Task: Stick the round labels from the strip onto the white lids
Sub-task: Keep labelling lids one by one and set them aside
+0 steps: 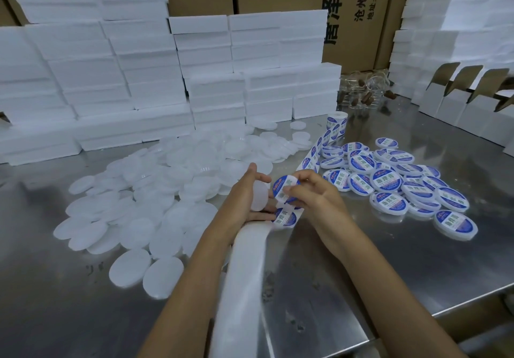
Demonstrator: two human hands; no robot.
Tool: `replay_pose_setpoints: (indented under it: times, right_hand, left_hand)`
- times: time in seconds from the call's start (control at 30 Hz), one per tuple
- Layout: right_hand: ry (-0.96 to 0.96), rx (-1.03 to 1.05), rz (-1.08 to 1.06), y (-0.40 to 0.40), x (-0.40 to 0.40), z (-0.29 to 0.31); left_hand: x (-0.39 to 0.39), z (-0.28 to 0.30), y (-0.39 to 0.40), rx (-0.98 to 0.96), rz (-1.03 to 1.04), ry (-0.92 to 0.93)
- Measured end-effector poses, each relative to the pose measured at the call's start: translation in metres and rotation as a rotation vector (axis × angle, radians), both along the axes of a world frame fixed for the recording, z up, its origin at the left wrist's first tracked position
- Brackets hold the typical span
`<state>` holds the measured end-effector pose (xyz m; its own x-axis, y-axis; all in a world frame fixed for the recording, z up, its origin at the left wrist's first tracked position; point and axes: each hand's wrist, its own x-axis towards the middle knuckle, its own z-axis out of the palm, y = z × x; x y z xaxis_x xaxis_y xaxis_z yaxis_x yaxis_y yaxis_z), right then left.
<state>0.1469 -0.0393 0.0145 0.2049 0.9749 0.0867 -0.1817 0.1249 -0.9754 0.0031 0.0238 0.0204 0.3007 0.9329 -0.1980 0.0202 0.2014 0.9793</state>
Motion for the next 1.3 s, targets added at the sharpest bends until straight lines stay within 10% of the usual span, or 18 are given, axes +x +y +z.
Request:
replay_pose_setpoints:
  times: [0.27, 1.3]
  right_hand:
    - [-0.105, 0.044, -0.036, 0.002, -0.013, -0.003]
    - [-0.378, 0.112, -0.136, 0.006, -0.016, -0.012]
  left_hand:
    - [0.000, 0.006, -0.008, -0.132, -0.007, -0.346]
    - [0.017, -0.003, -0.010, 0.034, -0.123, -0.211]
